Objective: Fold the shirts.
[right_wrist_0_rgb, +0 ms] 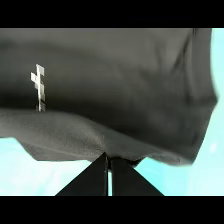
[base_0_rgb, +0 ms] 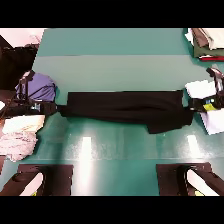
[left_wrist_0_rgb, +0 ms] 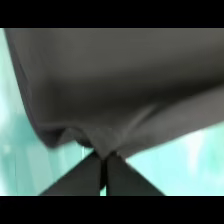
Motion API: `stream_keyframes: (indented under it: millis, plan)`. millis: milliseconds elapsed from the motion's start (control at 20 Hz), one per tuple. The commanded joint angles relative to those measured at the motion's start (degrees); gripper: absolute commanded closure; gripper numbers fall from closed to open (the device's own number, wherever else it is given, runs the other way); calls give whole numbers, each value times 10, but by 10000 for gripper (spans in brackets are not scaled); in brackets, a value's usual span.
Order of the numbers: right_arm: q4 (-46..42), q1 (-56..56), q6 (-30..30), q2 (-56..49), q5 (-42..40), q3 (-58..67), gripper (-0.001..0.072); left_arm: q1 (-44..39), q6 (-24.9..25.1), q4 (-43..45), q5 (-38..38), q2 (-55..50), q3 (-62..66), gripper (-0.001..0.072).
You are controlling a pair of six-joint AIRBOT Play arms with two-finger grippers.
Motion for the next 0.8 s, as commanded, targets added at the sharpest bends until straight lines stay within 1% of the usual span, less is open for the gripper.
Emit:
stream_keyframes:
  millis: [0, 100, 300, 400, 500, 550, 600, 650, 700, 750]
  plan:
    - [1, 13, 3, -84, -26, 67, 690, 1, -11, -8, 83, -21, 2, 682]
    - [1, 12, 3, -123, -31, 96, 690, 1, -11, -12, 106, -53, 9, 682]
    - [2, 12, 3, -190, -38, 148, 689, 1, -10, -18, 131, -155, 64, 682]
    - [9, 13, 3, -218, -55, 167, 688, 1, -11, -24, 132, -207, 95, 681]
    - [40, 12, 3, -241, -93, 178, 685, 1, -17, -26, 137, -247, 116, 680]
    - [67, 12, 3, -255, -114, 185, 660, 1, -27, -26, 146, -262, 123, 640]
    - [95, 12, 3, -270, -129, 192, 498, 1, -39, -26, 159, -271, 128, 358]
    - [124, 12, 2, -286, -136, 203, 266, 1, -63, -26, 168, -275, 132, 114]
    - [143, 11, 2, -301, -130, 218, 149, 1, -75, -26, 168, -275, 138, 94]
    - [146, 7, 2, -313, -112, 235, 123, 1, -74, -26, 156, -275, 149, 94]
